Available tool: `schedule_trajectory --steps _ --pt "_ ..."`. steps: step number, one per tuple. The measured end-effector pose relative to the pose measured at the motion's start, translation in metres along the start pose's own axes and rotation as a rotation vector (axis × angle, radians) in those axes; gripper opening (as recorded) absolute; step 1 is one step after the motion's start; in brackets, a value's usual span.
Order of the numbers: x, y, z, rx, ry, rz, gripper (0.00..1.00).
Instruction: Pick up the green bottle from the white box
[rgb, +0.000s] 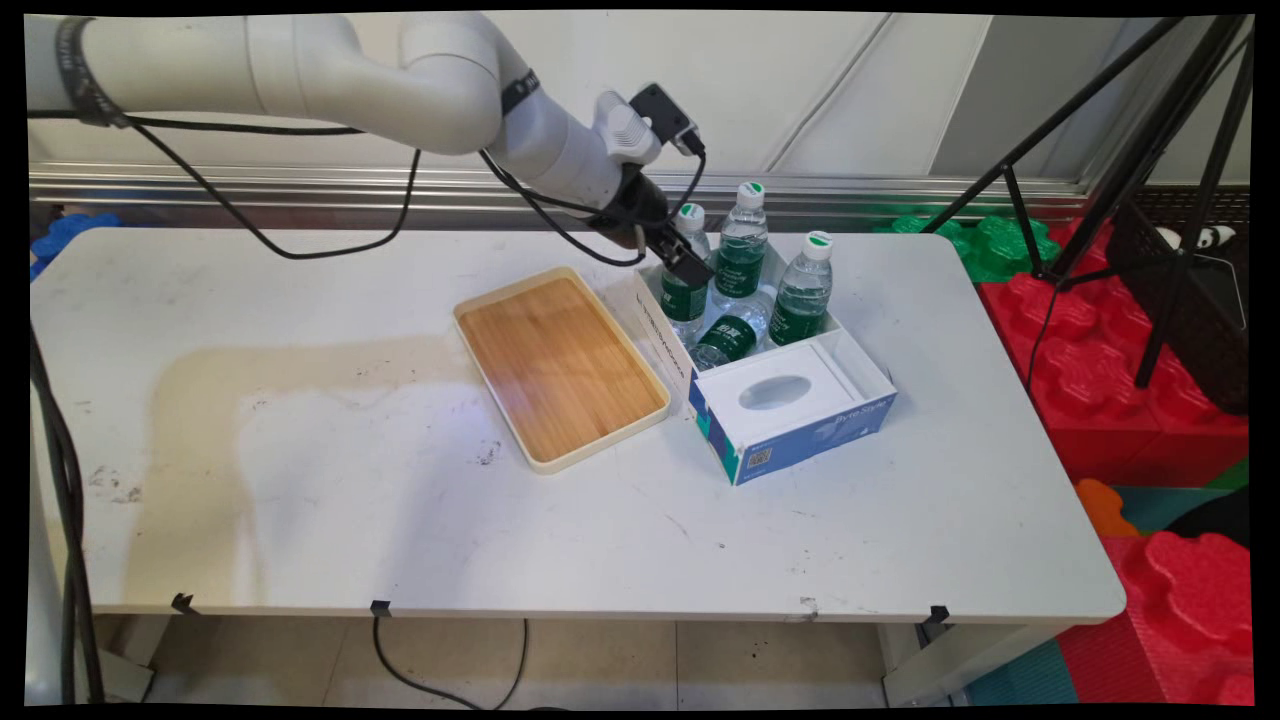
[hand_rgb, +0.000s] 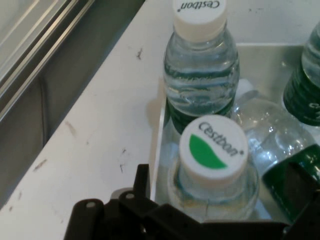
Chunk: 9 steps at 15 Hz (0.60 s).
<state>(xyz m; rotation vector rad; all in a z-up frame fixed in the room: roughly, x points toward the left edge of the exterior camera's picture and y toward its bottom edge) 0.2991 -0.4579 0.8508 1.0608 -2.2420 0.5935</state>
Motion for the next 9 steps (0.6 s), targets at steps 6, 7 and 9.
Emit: schedule_trajectory --steps 6,7,9 --pt "0.0 0.0 0.017 0.008 0.002 -0.002 1.0" --pt "0.0 0.0 0.017 0.01 0.001 -0.003 1.0" --pt "0.0 0.001 0.018 0.011 0.001 -0.007 1.0"
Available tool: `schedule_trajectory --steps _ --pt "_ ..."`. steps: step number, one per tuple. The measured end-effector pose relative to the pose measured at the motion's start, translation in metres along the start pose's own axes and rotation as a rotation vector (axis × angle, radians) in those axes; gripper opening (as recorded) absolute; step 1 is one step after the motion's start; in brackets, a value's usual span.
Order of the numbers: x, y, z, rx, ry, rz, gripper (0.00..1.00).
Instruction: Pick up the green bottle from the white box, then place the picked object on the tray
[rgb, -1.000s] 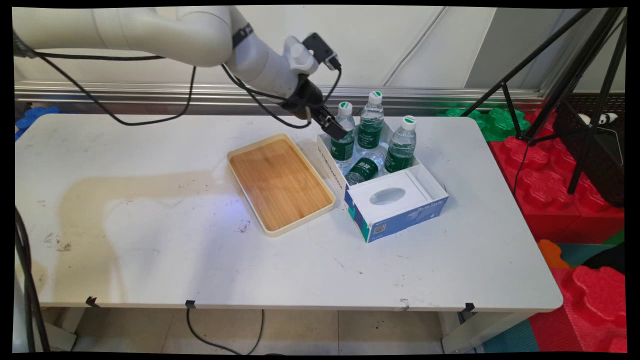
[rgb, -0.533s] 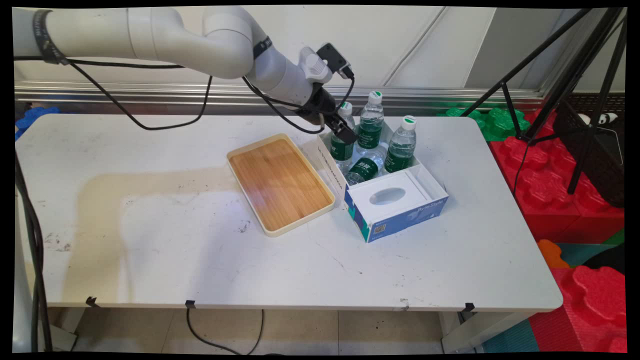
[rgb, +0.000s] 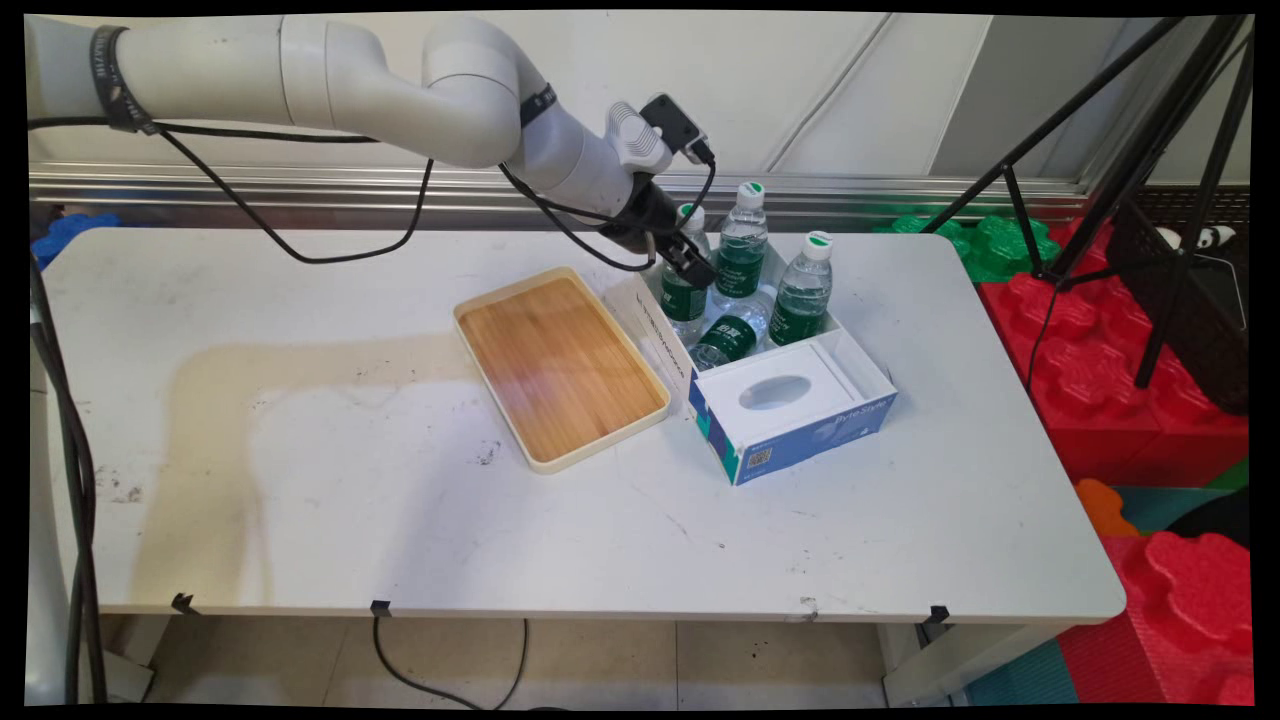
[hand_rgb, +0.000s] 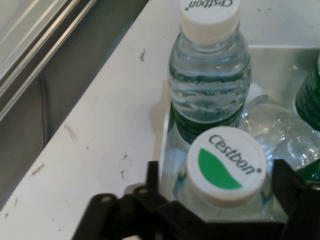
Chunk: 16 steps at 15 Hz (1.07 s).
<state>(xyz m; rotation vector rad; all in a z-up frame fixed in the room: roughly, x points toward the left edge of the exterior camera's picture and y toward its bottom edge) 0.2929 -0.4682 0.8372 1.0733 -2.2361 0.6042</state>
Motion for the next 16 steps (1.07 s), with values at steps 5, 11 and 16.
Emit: schedule_trajectory --steps 5,11,16 --pt "-0.001 0.002 -0.005 0.017 0.004 -0.008 0.0" --pt "0.014 0.005 -0.038 0.069 0.056 -0.021 0.0" --pt "0.032 0.008 -0.088 0.118 0.096 -0.024 0.0"
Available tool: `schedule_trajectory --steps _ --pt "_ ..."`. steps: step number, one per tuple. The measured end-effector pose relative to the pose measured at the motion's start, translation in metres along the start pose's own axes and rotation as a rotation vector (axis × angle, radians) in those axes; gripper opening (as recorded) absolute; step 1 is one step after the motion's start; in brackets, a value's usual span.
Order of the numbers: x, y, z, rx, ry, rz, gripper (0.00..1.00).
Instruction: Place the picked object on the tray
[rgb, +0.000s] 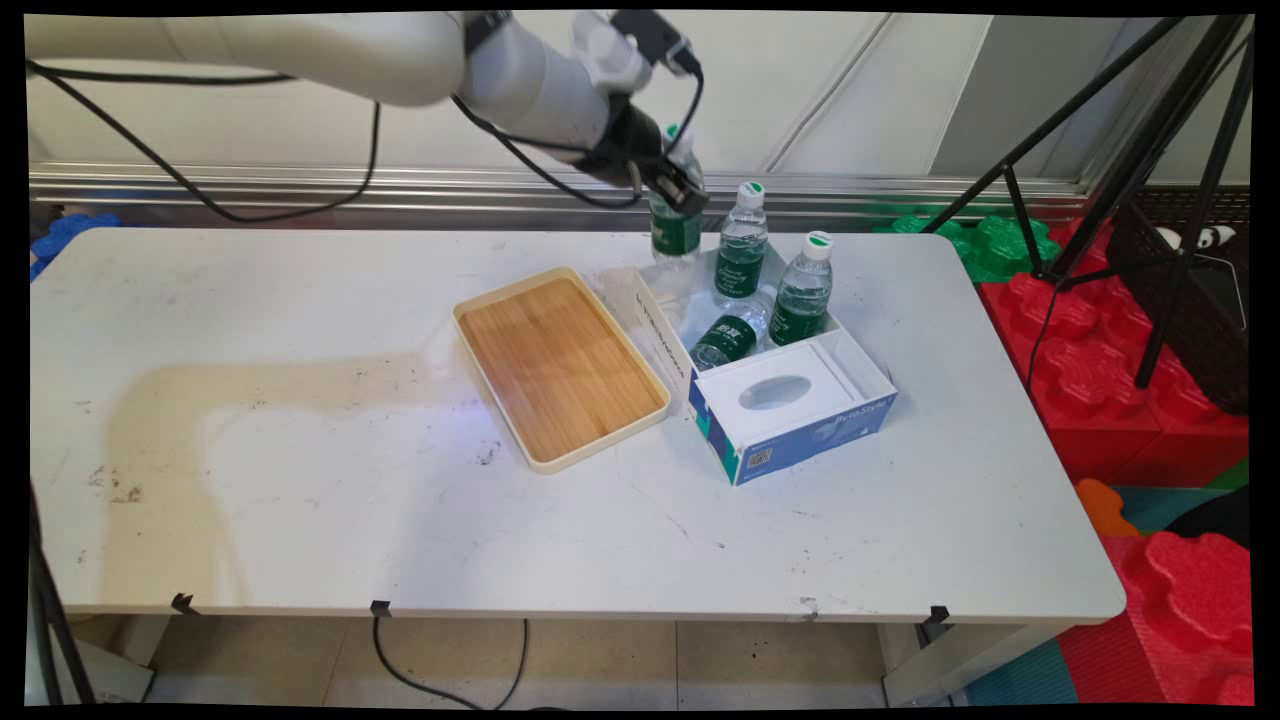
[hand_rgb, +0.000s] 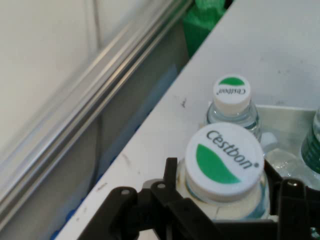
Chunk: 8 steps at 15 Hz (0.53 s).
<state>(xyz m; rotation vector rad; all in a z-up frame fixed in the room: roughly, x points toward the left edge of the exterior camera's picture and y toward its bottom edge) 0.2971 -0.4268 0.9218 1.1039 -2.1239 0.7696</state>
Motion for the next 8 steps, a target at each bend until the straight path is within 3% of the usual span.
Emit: schedule_trajectory --steps 4,8 --pt "0.006 -0.005 -0.044 0.032 0.002 0.001 0.0" --pt "-0.004 -0.014 -0.089 0.059 -0.022 -0.003 0.0"
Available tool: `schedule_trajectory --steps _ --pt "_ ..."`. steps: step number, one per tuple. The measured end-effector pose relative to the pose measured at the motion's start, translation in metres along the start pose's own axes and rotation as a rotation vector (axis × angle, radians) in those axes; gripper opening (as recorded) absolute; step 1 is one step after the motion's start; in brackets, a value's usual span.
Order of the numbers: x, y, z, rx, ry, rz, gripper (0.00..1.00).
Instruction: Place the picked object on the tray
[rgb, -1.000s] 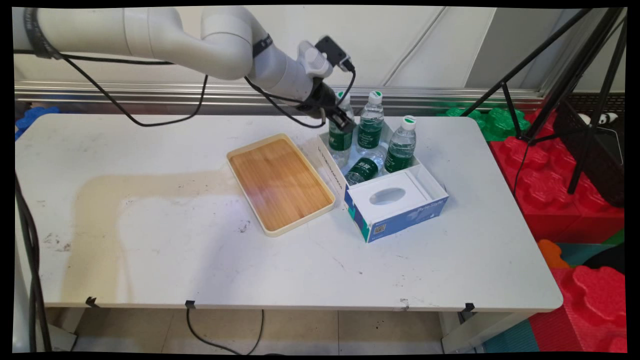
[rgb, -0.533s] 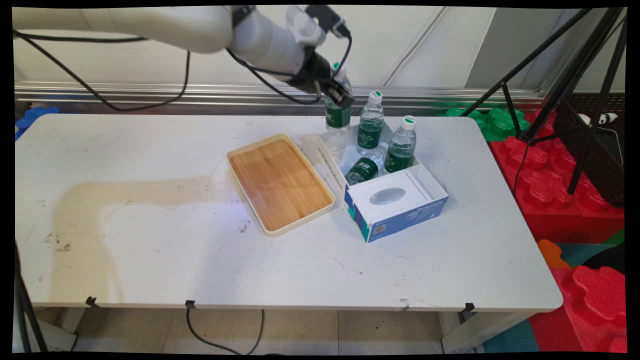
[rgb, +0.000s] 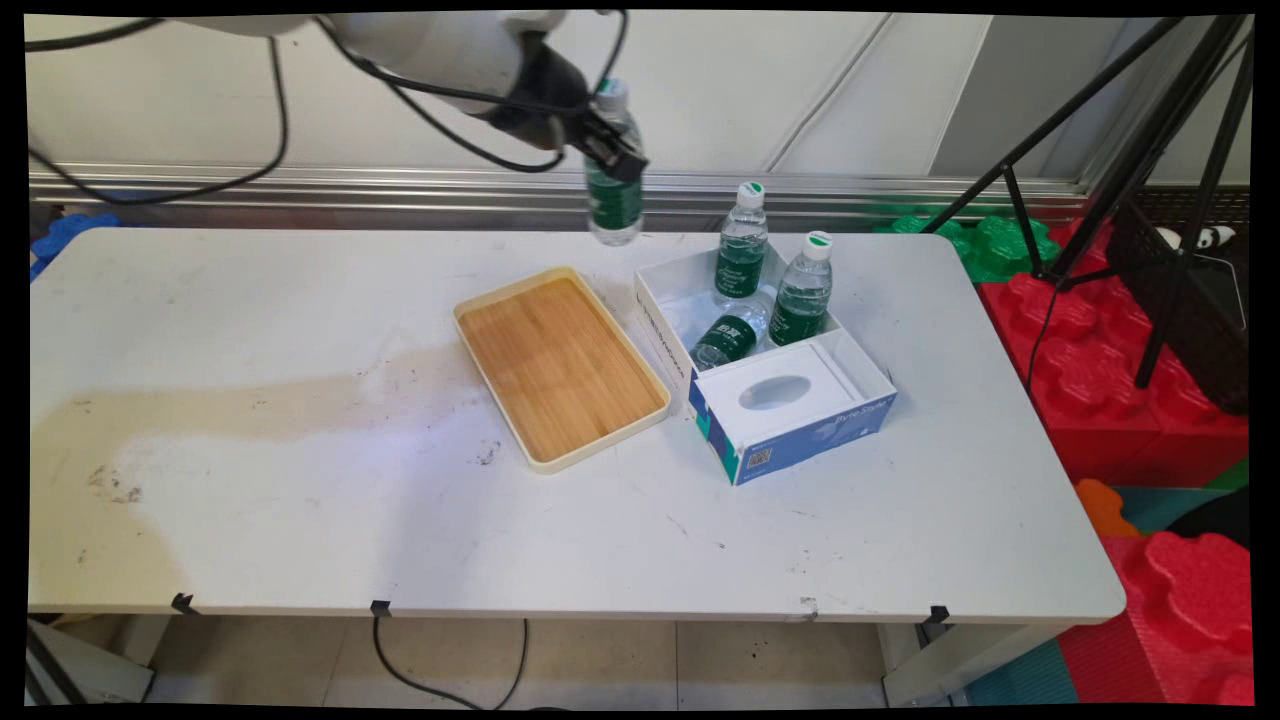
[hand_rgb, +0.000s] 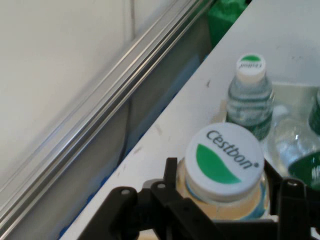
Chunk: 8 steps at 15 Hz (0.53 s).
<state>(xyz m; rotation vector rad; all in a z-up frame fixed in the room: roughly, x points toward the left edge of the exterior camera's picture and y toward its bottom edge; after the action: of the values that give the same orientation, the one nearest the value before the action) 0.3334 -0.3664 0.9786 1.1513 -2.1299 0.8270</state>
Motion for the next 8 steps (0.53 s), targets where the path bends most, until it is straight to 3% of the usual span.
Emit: schedule_trajectory --steps 4,8 --pt "-0.019 -0.014 -0.035 0.029 -0.042 -0.013 0.0" --pt "-0.034 -0.027 -0.047 0.059 -0.074 -0.034 0.0"
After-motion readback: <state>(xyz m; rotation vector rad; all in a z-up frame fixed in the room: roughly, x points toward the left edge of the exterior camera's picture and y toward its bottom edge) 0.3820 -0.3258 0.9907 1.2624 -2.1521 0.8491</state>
